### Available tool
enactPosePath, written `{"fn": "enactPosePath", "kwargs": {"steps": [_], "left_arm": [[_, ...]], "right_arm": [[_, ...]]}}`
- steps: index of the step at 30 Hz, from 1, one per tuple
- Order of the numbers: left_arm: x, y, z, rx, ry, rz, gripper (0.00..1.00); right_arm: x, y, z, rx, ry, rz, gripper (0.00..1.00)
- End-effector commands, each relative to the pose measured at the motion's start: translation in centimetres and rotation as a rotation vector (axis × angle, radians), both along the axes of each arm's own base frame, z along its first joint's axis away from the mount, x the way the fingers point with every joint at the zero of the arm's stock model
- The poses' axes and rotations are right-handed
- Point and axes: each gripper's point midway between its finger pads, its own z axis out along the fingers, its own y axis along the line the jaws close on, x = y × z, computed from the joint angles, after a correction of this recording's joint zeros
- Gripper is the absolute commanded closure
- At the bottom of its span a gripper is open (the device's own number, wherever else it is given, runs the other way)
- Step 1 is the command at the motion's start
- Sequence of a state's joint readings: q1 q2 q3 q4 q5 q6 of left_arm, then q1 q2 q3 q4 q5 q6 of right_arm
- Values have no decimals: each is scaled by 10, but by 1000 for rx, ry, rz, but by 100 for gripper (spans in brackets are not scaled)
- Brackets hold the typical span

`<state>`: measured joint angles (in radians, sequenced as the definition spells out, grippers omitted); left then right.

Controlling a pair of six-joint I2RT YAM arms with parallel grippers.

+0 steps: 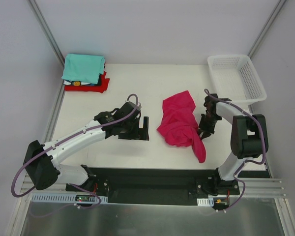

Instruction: Fold and stack the t-shirts

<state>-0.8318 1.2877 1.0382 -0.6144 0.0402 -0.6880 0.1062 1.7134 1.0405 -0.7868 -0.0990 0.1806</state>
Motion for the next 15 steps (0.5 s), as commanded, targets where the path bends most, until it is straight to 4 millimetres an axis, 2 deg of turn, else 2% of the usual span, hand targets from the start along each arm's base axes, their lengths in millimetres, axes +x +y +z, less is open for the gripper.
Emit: {"fn": "enactPosePath", "kwargs": {"steps": [1, 7, 8, 9, 10, 14, 15], "left_arm": [[5, 0, 16, -1, -51, -10, 7], [5, -1, 15, 3, -41, -9, 7], [5, -1, 16, 1, -43, -11, 7], [4, -1, 16, -1, -43, -11, 7], [5, -2, 16, -1, -45, -10, 7], [5, 0, 18, -3, -50, -7, 7], [5, -1, 19, -5, -51, -7, 7]], "right_arm": [[20, 12, 11, 74, -56, 6, 74], [21, 14, 8, 85, -61, 15, 76], [21, 14, 8, 90, -62, 12, 83], [21, 15, 7, 93, -61, 12, 96], [20, 17, 8, 102, -64, 14, 99], [22, 20, 26, 107, -114, 26, 99], [25, 21, 42, 105, -149, 33, 99]]}}
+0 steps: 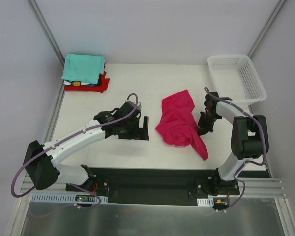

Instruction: Fold and stack the t-shirts

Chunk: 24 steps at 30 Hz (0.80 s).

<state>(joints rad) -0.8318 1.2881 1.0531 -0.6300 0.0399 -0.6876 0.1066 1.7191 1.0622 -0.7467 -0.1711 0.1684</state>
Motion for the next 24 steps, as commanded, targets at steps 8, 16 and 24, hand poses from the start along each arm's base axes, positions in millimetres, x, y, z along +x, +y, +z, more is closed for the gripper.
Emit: {"fn": "enactPosePath", "kwargs": {"steps": [8, 16, 24], "left_arm": [[5, -5, 16, -14, -39, -8, 7], [5, -8, 20, -30, -40, -10, 7], [2, 0, 19, -23, -52, -2, 7]], "right_arm": [[26, 16, 167, -135, -506, 128, 99], [13, 19, 221, -157, -587, 174, 99], [0, 20, 150, -104, -454, 128, 71]]}}
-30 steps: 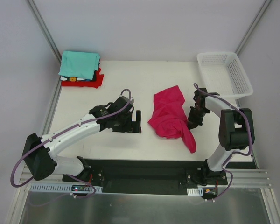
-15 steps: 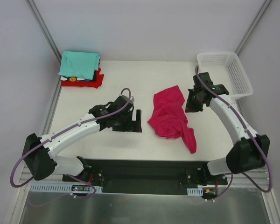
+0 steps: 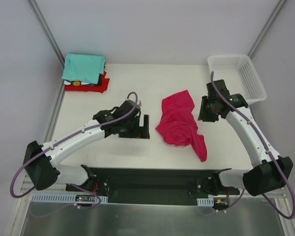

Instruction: Fold and stack the t-shirts

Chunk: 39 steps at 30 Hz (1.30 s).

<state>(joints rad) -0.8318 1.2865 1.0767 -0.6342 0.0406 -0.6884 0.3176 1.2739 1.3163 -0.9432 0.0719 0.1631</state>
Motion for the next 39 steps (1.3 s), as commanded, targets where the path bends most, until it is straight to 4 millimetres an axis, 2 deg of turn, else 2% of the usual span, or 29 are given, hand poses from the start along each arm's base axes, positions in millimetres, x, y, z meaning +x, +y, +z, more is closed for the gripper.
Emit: {"fn": "enactPosePath", "kwargs": {"steps": [1, 4, 11, 17, 20, 25, 26, 27, 28, 30, 33, 34, 37, 38, 39], "left_arm": [[0, 3, 10, -6, -40, -2, 7], [-1, 4, 8, -4, -34, -1, 7], [-1, 1, 6, -1, -23, -7, 7], [0, 3, 6, 6, -31, -7, 7], [0, 3, 5, 9, -31, -8, 7], [0, 3, 6, 8, -33, -11, 6], [1, 2, 6, 8, -36, -11, 6], [1, 2, 7, 7, -36, -10, 7], [1, 2, 7, 7, -37, -11, 6], [1, 2, 6, 8, -34, -12, 7], [1, 2, 4, 14, -28, -12, 7], [1, 2, 4, 14, -28, -11, 7], [0, 1, 1, 17, -13, -9, 6], [1, 0, 0, 17, -13, -8, 7], [0, 0, 0, 17, -9, -7, 6]], "right_arm": [[-14, 4, -34, 27, 107, -6, 68], [-17, 4, -52, 27, 141, -5, 62], [-18, 14, -78, 49, 212, 40, 58], [-4, 21, -100, 62, 266, 54, 57], [6, 20, -104, 53, 268, 51, 58], [19, 17, -112, 51, 297, 35, 75], [20, 17, -112, 51, 301, 39, 80], [20, 18, -115, 49, 311, 39, 93], [22, 18, -113, 47, 309, 39, 99], [22, 18, -109, 48, 308, 38, 99], [25, 20, -88, 55, 269, 47, 99], [28, 21, -70, 60, 229, 49, 99], [28, 19, -34, 20, 152, 59, 99], [34, 21, -12, 24, 90, 66, 99], [35, 24, 0, 27, 57, 79, 99]]}}
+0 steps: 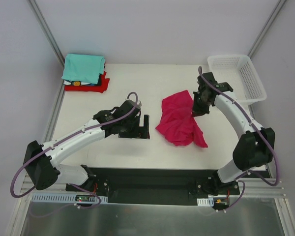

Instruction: Fold and stack the t-shirts

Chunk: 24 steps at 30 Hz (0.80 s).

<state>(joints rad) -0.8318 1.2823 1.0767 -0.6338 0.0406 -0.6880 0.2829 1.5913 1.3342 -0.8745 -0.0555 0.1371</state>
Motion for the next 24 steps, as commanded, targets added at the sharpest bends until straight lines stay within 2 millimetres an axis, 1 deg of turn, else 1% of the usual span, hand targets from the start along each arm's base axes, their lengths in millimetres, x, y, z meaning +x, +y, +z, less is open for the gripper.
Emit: {"fn": "enactPosePath", "kwargs": {"steps": [1, 2, 3, 7, 8, 9, 10, 11, 12, 13, 14, 16, 17, 19, 20, 21, 22, 23, 24], "left_arm": [[1, 0, -1, 21, -6, -7, 6], [1, -1, -1, 19, -3, -6, 7], [1, -1, 0, 17, -6, -9, 7], [1, -3, 2, 11, -6, -11, 6], [2, -3, 2, 10, -10, -12, 7], [1, -3, 3, 8, -8, -13, 7], [1, -3, 3, 7, -9, -13, 7], [1, -3, 4, 4, -10, -12, 7], [1, -3, 4, 5, -11, -11, 7], [1, -3, 6, 1, -16, -12, 7], [2, -3, 6, 0, -14, -10, 7], [1, -2, 7, -4, -17, -10, 7], [1, -3, 8, -7, -19, -11, 7], [0, -1, 8, -6, -20, -10, 7], [0, -1, 8, -5, -20, -11, 7], [0, -1, 8, -4, -21, -10, 7], [0, 0, 8, -4, -24, -11, 7], [0, -1, 8, -4, -24, -13, 7], [1, -1, 9, -4, -24, -13, 7]], "right_arm": [[5, -1, 97, -8, -260, 26, 99], [8, 3, 117, 1, -326, 40, 99], [10, 3, 129, 2, -370, 44, 99], [17, 2, 194, 21, -621, 66, 99], [18, 0, 206, 23, -665, 61, 99], [14, -4, 225, 28, -731, 54, 99], [18, -6, 240, 36, -794, 42, 99], [16, -9, 250, 36, -837, 28, 99], [12, -16, 266, 36, -898, 1, 99], [13, -19, 276, 40, -948, -19, 99], [11, -23, 283, 40, -971, -49, 99], [8, -29, 289, 31, -988, -77, 99], [7, -31, 287, 29, -982, -87, 99], [-1, -25, 285, 67, -987, -58, 99], [-3, -23, 274, 76, -964, -44, 99], [-7, -14, 270, 116, -956, -7, 99], [-13, -9, 269, 142, -954, 20, 99], [-16, -2, 257, 164, -924, 54, 99], [-23, 16, 253, 238, -891, 137, 99]]}}
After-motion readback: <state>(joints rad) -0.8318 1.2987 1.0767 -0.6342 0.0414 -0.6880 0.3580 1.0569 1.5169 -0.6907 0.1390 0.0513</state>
